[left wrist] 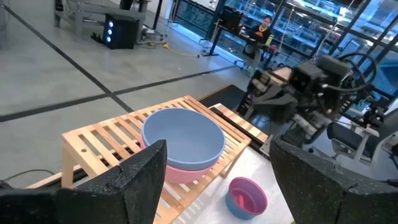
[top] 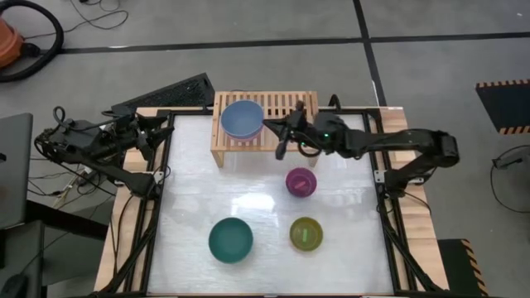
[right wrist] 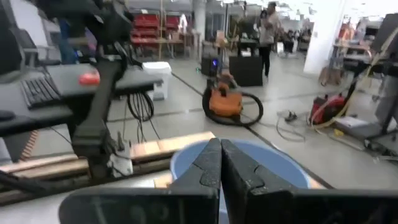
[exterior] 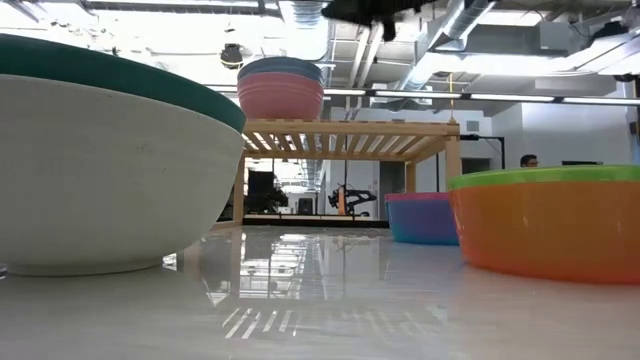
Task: Place and stack bowls onto a shelf
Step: Stack the blue bowl on top of the pink bowl on the shelf
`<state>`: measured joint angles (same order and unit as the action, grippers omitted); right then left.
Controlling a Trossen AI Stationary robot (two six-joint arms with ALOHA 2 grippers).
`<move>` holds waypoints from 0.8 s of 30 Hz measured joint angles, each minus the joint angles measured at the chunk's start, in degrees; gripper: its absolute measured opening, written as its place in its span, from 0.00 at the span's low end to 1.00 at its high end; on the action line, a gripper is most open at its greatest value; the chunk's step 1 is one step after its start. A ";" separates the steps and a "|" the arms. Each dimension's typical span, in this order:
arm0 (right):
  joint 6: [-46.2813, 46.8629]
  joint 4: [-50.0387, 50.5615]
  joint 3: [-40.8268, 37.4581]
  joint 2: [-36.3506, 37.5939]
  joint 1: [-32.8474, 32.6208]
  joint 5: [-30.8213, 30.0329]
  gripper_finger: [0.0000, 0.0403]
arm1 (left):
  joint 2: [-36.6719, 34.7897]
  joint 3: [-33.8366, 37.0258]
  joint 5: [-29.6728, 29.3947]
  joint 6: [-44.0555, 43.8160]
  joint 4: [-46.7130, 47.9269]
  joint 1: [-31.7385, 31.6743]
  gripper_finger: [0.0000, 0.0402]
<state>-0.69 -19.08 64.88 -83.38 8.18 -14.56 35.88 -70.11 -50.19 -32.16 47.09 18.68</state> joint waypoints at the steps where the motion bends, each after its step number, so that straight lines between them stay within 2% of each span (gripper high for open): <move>1: 0.50 -0.08 0.34 -0.69 0.46 0.69 0.07 | 0.00 0.00 0.00 0.00 0.01 -0.02 0.67; 6: 1.32 -0.52 2.62 -4.35 2.53 5.63 0.07 | 0.00 0.00 -0.06 0.02 0.01 -0.02 0.67; 18: 2.66 4.51 2.91 -7.75 3.25 7.03 0.07 | 0.00 0.00 -0.09 0.00 0.03 0.00 0.67; 24: 3.69 3.97 2.97 -8.53 3.83 7.42 0.07 | 0.01 0.00 -0.16 0.00 0.03 -0.01 0.67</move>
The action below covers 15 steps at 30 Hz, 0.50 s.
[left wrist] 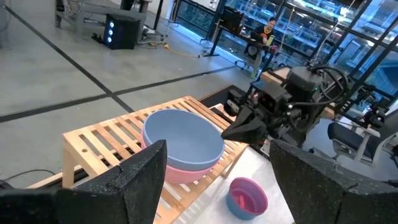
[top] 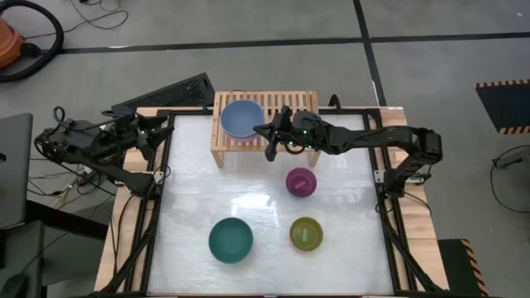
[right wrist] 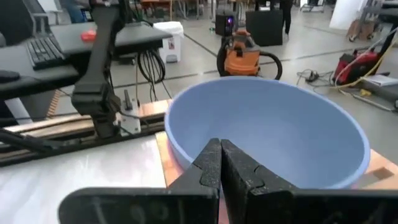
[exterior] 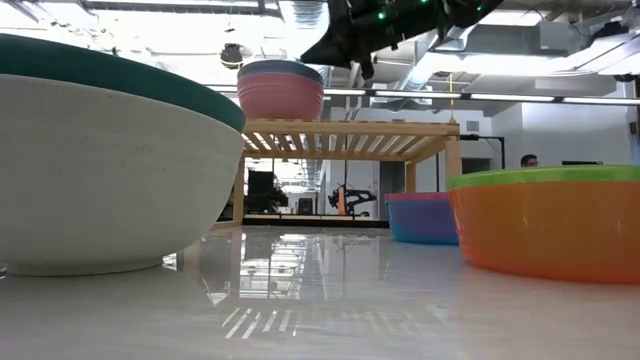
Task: Place and stack bowls onto a shelf
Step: Stack the blue bowl on top of the pink bowl on the shelf, then stack the dark green bowl on top of the blue bowl on the shelf
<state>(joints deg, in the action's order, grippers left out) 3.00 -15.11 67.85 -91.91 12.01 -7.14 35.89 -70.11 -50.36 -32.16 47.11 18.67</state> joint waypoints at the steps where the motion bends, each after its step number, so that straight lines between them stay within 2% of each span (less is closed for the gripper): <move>1: 0.02 -0.63 0.00 -0.05 -0.02 0.00 0.07 | -0.01 0.00 0.01 0.00 0.00 -0.01 0.67; 5: 0.26 -0.81 0.21 3.05 -1.18 0.87 0.07 | -0.01 0.00 0.01 0.00 -0.01 0.00 0.67; 7: 0.84 2.75 1.32 6.24 -2.45 3.33 0.08 | -0.01 0.00 0.24 0.00 -0.02 0.01 0.67; 9: 1.19 9.37 3.25 9.46 -4.63 4.54 0.10 | -0.01 0.00 0.92 0.02 -0.02 0.01 0.67; 11: 1.40 20.26 4.82 12.66 -7.39 4.55 0.13 | -0.01 0.00 1.67 0.02 0.00 0.01 0.67; 15: 6.82 38.09 5.90 15.91 -14.33 4.57 0.22 | 0.00 0.00 2.10 0.02 0.00 -0.01 0.67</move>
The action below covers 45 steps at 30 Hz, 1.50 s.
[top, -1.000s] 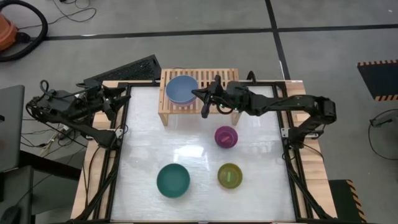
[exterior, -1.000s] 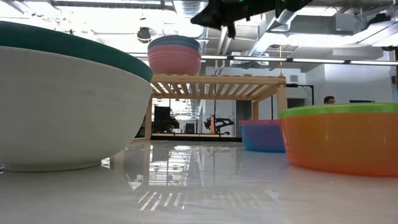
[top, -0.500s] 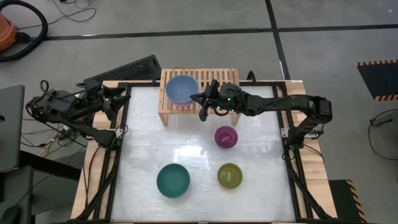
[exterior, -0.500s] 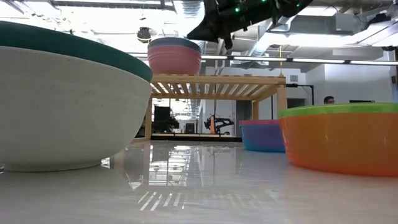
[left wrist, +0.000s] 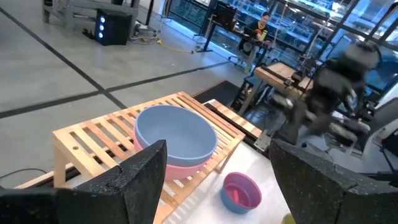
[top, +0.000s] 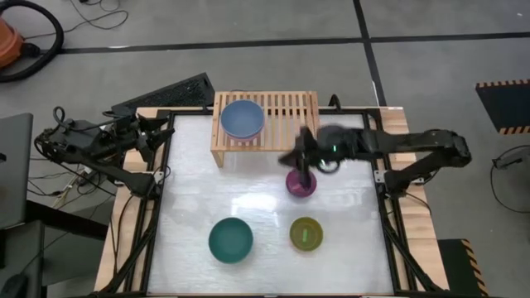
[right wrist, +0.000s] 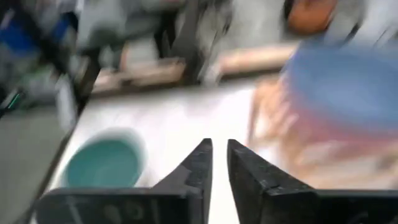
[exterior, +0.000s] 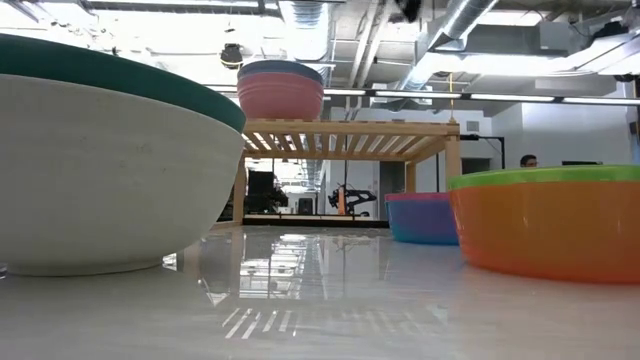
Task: Place and stack bowls onto a shelf
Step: Stack the dark green bowl on top of the blue bowl on the shelf
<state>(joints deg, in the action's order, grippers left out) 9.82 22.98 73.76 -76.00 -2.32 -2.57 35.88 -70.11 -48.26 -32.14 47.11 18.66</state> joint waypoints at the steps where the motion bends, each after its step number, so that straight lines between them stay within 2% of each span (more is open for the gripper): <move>1: 1.18 2.05 -0.02 0.16 -1.91 -0.01 0.24 | 0.00 0.00 0.00 0.00 0.03 0.01 0.67; 6: 0.09 1.56 0.04 -3.25 -9.80 -0.13 0.38 | 0.01 0.00 -0.05 1.48 0.07 0.00 0.67; 10: -7.65 -5.75 -0.06 -10.17 -12.07 -0.08 0.47 | 0.06 0.00 0.00 1.51 0.15 0.00 0.67; 12: -11.92 -10.88 0.00 -13.11 -11.97 2.05 0.50 | 0.06 0.00 0.76 1.49 0.34 0.00 0.67; 17: -17.22 -19.22 0.04 -19.95 -11.37 11.69 0.50 | 0.06 0.00 3.47 0.75 1.73 0.02 0.67; 23: -21.01 -20.19 3.81 -27.59 -12.47 19.20 0.48 | 0.08 0.00 4.49 -2.11 4.08 0.02 0.67; 35: -28.31 -20.25 15.22 -41.33 -14.01 23.80 0.48 | 0.23 0.00 4.46 -2.84 6.24 0.02 0.67; 41: -29.09 -18.00 15.98 -43.47 -14.51 26.71 0.48 | 0.23 0.00 4.46 -3.09 6.45 0.02 0.67; 45: -32.98 -13.19 16.06 -44.15 -15.47 25.38 0.48 | 0.23 0.00 4.51 -3.13 6.45 0.02 0.67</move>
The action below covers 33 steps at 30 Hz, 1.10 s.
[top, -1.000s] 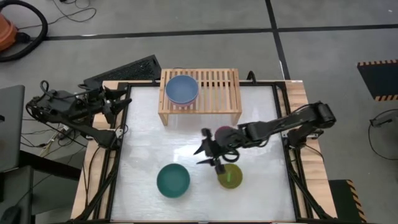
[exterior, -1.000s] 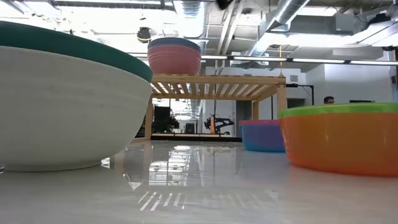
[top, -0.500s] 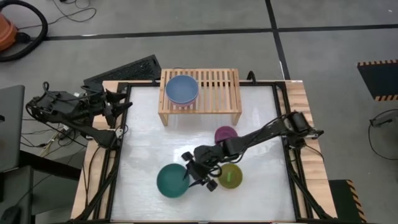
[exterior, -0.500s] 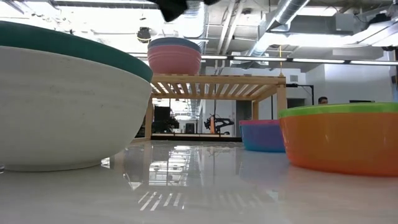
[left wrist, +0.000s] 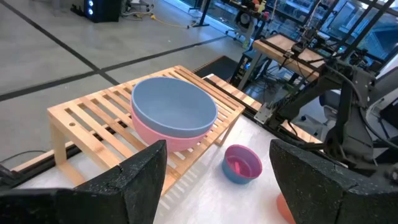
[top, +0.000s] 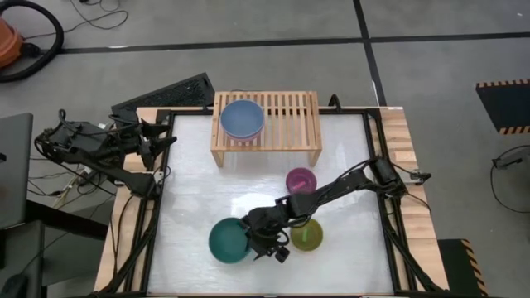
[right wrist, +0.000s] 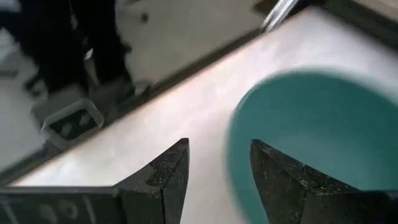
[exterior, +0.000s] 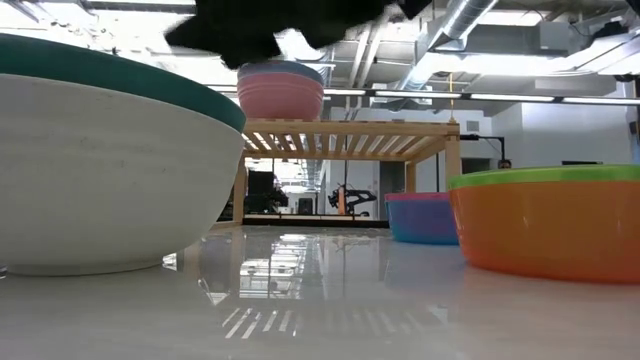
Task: Place and stack bowls onto a shelf
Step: Stack the dark green bowl on top of the blue bowl on the shelf
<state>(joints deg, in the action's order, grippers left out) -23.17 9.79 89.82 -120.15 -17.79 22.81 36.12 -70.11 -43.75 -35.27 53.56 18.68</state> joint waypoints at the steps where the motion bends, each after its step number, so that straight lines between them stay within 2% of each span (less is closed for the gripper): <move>1: -0.16 0.70 -0.01 -0.14 -0.13 -0.72 0.48 | 0.00 0.00 -0.02 -0.02 0.00 0.00 0.67; 6: 0.32 1.30 -0.05 -0.99 -0.11 -3.26 0.48 | 0.00 0.00 -0.01 0.11 0.00 -0.02 0.67; 13: 0.62 1.21 -0.02 -0.97 0.41 -3.45 0.46 | 0.00 0.00 -0.02 0.26 0.15 -0.02 0.67; 33: -0.70 3.93 -0.02 -0.97 2.08 -3.42 0.17 | 0.00 0.00 -0.04 1.00 0.11 -0.01 0.67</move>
<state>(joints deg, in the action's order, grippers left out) -23.87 13.72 89.80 -121.12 -15.70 19.40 36.12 -70.11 -43.79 -34.27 53.67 18.66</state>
